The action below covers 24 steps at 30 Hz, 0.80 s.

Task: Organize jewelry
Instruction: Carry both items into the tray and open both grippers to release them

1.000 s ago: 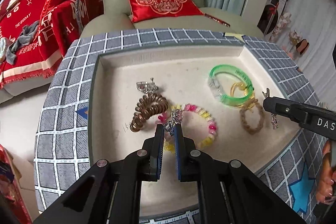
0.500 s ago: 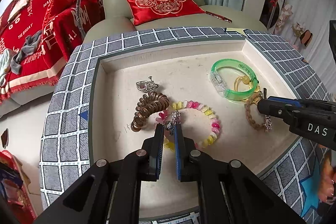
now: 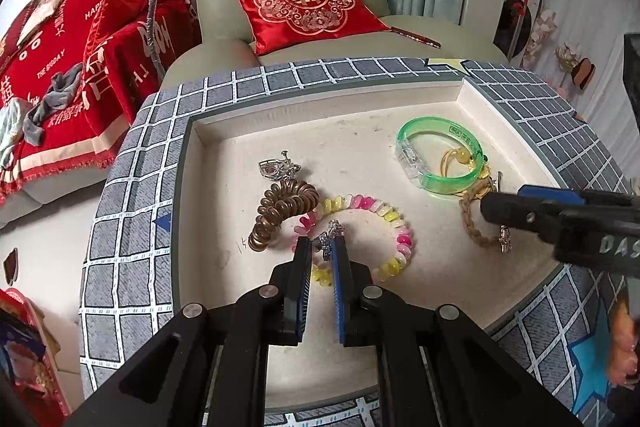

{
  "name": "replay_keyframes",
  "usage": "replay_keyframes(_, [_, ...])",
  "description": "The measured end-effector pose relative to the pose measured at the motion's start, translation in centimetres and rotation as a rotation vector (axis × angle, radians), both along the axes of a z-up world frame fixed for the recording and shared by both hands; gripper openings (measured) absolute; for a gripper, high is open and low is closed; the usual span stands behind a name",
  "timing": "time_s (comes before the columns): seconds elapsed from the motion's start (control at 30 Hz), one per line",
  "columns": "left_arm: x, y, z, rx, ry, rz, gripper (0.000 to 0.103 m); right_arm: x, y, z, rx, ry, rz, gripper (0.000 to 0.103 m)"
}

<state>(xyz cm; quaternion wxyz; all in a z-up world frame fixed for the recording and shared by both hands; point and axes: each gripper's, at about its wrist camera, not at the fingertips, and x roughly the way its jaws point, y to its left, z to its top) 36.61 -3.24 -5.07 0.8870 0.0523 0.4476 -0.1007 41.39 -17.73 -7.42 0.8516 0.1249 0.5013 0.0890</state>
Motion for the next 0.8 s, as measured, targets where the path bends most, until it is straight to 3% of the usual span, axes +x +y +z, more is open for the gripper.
replay_keyframes(0.1, [0.0,-0.1,-0.3,0.009,0.008,-0.001,0.025,-0.2,-0.5,0.4,0.037,-0.014,-0.011,0.072])
replay_keyframes(0.63, [0.0,0.1,0.2,-0.013,-0.011,0.004,0.026,-0.8,-1.0,1.8,0.072,-0.039,-0.034,0.072])
replay_keyframes(0.7, [-0.1,0.2,0.5,-0.020,-0.015,0.012,0.090,-1.1,-1.0,2.2,0.075,-0.046,-0.036,0.072])
replay_keyframes(0.73, [-0.3,0.4,0.8,-0.024,-0.028,0.028,0.103,-1.1,-1.0,2.3,0.073,-0.048,-0.036,0.072])
replay_keyframes(0.8, [-0.9,0.6,1.5,-0.040,-0.076,0.033,0.103,-1.4,-1.0,2.7,0.065,-0.054,-0.037,0.072])
